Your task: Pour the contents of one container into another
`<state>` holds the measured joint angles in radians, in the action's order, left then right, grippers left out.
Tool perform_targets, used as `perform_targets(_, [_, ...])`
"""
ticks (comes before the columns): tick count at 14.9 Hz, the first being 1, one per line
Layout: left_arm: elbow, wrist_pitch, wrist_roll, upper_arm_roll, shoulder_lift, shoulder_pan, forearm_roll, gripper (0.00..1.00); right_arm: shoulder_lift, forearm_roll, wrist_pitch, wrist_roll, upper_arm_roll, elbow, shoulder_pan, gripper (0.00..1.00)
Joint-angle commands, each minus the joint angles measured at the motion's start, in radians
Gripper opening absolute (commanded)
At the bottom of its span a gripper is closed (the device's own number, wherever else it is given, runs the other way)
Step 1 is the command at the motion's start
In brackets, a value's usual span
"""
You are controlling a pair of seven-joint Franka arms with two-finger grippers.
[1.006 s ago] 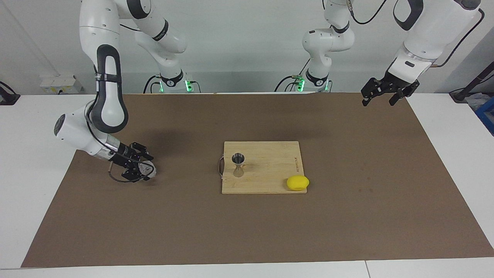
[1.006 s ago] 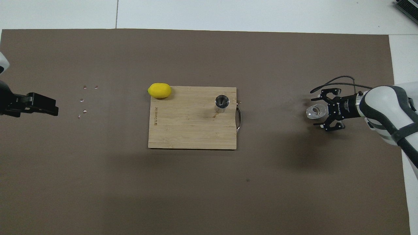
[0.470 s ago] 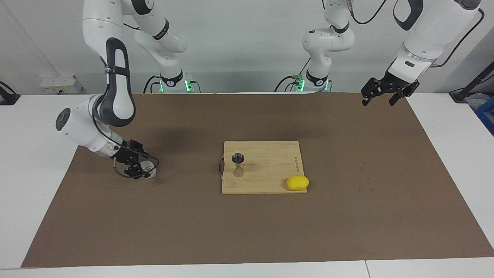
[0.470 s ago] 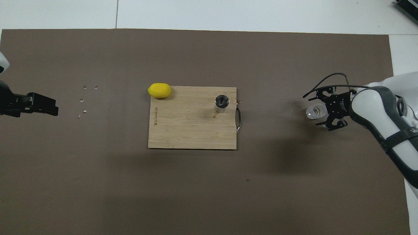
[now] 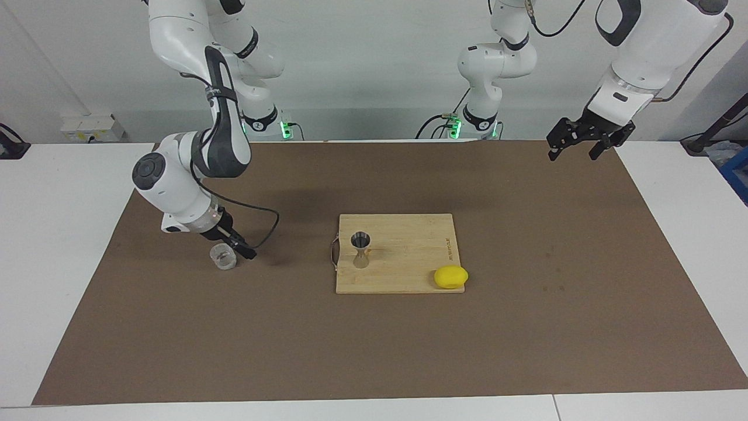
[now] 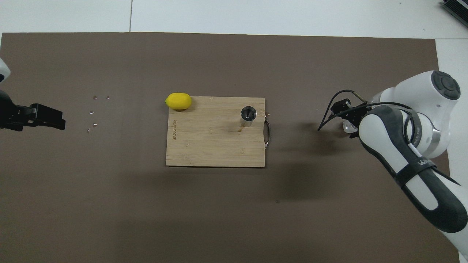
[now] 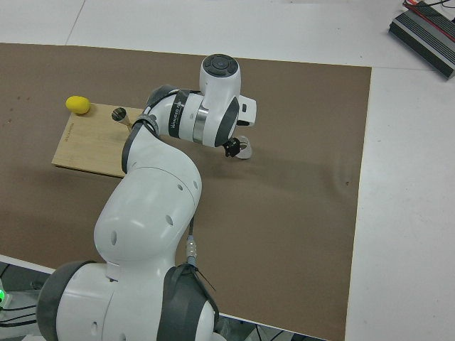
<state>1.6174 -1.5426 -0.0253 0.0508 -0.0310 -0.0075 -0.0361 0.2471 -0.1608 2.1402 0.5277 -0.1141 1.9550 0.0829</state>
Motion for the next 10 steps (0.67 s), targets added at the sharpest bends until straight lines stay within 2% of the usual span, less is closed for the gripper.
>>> perform_targets(1, [0.036, -0.007, 0.001, -0.002, -0.032, -0.002, 0.016, 1.00, -0.058, 0.114, -0.032, -0.142, -0.003, -0.007, -0.017, 1.00])
perform_targets(4, [0.036, -0.007, 0.001, -0.002, -0.032, 0.000, 0.016, 1.00, -0.092, 0.201, -0.095, -0.212, -0.006, -0.082, -0.026, 1.00])
perform_targets(8, [0.036, -0.007, 0.001, -0.002, -0.032, 0.000, 0.016, 1.00, -0.166, 0.210, -0.183, -0.262, -0.007, -0.192, -0.023, 1.00])
perform_targets(10, [0.036, -0.007, 0.001, -0.002, -0.032, 0.000, 0.016, 1.00, -0.167, 0.211, -0.265, -0.261, -0.009, -0.272, -0.026, 1.00])
